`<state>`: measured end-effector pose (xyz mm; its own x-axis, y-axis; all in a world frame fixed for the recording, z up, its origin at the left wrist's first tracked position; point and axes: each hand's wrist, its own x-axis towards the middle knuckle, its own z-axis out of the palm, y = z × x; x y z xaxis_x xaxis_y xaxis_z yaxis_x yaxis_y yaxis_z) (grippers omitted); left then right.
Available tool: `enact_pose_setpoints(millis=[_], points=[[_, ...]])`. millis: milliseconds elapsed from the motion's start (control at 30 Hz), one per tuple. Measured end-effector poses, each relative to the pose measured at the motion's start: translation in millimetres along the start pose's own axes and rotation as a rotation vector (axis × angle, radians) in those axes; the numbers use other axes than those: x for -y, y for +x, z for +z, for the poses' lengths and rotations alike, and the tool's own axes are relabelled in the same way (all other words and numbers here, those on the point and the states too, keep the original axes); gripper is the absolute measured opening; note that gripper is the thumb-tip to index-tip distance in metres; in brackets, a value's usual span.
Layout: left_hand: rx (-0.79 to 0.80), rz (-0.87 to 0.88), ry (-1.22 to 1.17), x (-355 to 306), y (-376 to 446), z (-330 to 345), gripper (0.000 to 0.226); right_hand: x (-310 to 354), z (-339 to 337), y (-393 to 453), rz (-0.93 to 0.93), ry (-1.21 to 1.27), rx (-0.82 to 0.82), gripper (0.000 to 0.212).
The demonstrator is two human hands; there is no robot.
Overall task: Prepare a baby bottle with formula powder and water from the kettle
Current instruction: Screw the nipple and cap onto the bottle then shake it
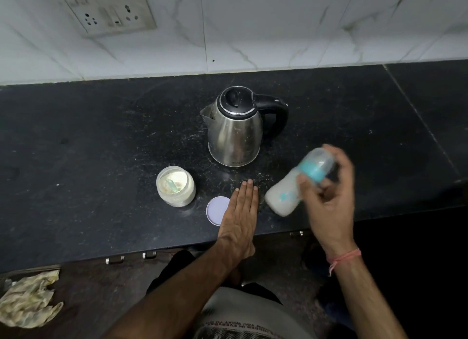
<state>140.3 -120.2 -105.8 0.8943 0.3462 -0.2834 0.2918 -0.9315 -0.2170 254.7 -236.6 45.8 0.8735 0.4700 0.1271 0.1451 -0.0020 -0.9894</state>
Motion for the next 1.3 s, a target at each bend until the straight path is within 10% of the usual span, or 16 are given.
enact_pose_setpoints(millis=[67,167,600,1033,1167,1300], points=[[0.003,-0.006,0.002,-0.1,1.1,0.3,0.156,-6.2,-0.7,3.1,0.037,0.072,-0.152,0.066],[0.011,0.005,0.033,-0.4,1.4,0.4,0.156,-4.5,6.5,-4.1,0.057,-0.016,0.069,0.072],[0.010,0.001,-0.004,0.8,0.6,0.3,0.155,2.0,1.2,-11.9,-0.069,-0.161,0.128,0.079],[0.010,-0.013,-0.033,1.5,0.9,-1.6,0.152,-9.4,7.4,-22.3,-0.103,-0.002,-0.190,0.080],[0.006,-0.005,-0.012,1.6,-1.2,-3.3,0.151,-11.0,10.3,-29.8,-0.105,-0.063,0.010,0.070],[0.004,-0.010,-0.014,1.6,1.1,-1.9,0.151,-3.9,20.2,-25.8,-0.078,0.130,-0.336,0.056]])
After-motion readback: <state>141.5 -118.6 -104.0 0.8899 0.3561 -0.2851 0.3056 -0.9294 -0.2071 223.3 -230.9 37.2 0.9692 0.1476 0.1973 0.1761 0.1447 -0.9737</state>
